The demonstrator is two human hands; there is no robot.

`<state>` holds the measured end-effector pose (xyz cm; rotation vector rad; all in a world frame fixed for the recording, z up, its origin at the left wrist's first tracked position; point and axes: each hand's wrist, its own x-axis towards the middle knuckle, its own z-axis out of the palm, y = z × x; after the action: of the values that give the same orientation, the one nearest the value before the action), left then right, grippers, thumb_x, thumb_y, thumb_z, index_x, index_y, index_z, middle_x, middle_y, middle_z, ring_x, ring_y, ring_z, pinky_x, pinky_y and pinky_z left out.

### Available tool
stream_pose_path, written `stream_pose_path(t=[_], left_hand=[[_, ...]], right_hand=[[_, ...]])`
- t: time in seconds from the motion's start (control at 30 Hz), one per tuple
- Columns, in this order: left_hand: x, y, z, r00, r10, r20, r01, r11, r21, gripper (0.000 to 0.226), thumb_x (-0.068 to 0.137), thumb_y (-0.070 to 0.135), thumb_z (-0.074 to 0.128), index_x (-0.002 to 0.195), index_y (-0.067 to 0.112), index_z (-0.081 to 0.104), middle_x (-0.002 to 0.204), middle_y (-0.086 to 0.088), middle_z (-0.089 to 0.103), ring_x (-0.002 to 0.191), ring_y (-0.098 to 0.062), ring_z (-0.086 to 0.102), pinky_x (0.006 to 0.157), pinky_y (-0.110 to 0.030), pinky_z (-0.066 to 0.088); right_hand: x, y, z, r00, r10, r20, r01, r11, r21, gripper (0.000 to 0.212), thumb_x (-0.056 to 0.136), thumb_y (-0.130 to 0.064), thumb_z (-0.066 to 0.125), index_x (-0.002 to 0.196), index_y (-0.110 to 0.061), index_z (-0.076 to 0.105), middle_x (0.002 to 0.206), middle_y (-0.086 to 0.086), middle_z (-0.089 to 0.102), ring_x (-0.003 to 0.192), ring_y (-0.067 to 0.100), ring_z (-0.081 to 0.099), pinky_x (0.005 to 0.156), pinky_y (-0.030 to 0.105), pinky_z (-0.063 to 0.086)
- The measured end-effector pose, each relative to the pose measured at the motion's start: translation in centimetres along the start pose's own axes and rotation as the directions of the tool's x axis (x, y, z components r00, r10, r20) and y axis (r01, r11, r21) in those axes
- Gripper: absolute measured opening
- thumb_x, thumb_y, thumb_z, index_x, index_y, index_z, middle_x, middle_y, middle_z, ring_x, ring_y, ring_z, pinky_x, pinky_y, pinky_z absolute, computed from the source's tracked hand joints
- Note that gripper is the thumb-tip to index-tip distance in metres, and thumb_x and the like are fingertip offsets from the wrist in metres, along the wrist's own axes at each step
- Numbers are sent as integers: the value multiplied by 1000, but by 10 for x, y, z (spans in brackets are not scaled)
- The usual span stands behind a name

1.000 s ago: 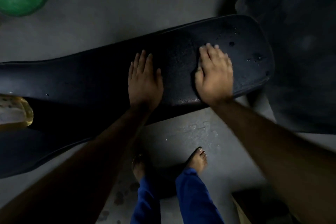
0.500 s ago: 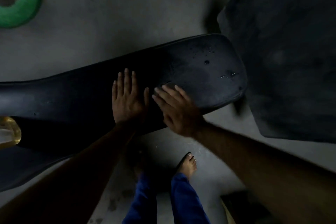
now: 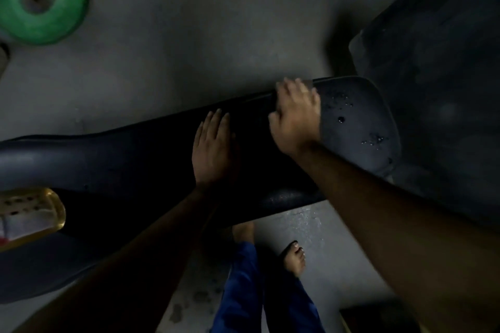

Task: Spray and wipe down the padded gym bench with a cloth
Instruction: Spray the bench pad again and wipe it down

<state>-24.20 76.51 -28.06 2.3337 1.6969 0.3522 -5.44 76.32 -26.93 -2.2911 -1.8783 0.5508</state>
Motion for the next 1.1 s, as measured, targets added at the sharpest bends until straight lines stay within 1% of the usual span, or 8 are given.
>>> stream_pose_path(t=[0.13,0.27,0.47,0.6,0.77,0.9,1.03,1.1], left_hand=[[25,3,2,994,-48,95,45,998,33,54,93,28,33,135,0,52,143,-20,49,136,-34,42,113,-46,29],[23,8,3,986,-20,164,19,1000,11,64,88,32,29,142,1,43,151,-19,38,143,-32,30,118,-45,21],[26,20,8,985,62,158,-62,998,-7,64,84,29,40,139,-2,45,149,-21,40,141,-34,33,117,-42,18],[28,27,12,982,76,171,-78,997,4,62,84,29,41,138,-1,46,147,-21,42,140,-34,36,116,-43,20],[29,43,14,982,54,181,-51,998,-21,63,84,28,38,139,-1,46,148,-20,41,141,-33,34,116,-45,23],[26,62,18,978,71,194,-63,997,-48,64,84,29,36,140,-1,45,149,-20,41,141,-33,34,116,-44,24],[17,77,21,985,22,170,-12,998,-60,62,86,29,44,140,-1,44,149,-20,40,141,-33,34,116,-43,21],[11,82,22,985,34,166,-23,998,-66,62,86,26,37,141,-1,43,150,-20,38,142,-34,31,117,-45,21]], right_hand=[[11,13,-8,857,-466,220,487,872,-48,71,78,-37,39,144,-15,52,153,9,48,143,28,40,119,46,24],[37,31,-27,997,54,60,-50,997,-60,76,77,-43,31,141,-8,53,146,17,53,138,35,45,117,48,27],[-6,33,-19,884,-423,201,442,895,-62,75,77,-33,42,149,-14,44,157,7,42,147,27,34,122,44,19],[38,26,-26,986,166,9,-166,986,8,66,80,-37,38,136,-9,57,142,15,57,136,35,46,116,48,29],[-8,62,-30,889,-407,211,422,906,-28,73,77,-32,41,148,-14,46,156,8,43,146,28,35,121,48,21],[26,67,-39,993,107,45,-106,994,-21,77,78,-42,30,146,-10,48,150,15,49,143,33,39,119,48,24],[-43,68,-21,915,-359,184,368,930,-19,78,78,-33,43,153,-13,38,162,7,34,151,27,26,124,48,14],[-29,106,-34,937,-323,134,338,935,-104,79,77,-33,47,153,-14,37,162,9,33,151,29,25,123,48,15]])
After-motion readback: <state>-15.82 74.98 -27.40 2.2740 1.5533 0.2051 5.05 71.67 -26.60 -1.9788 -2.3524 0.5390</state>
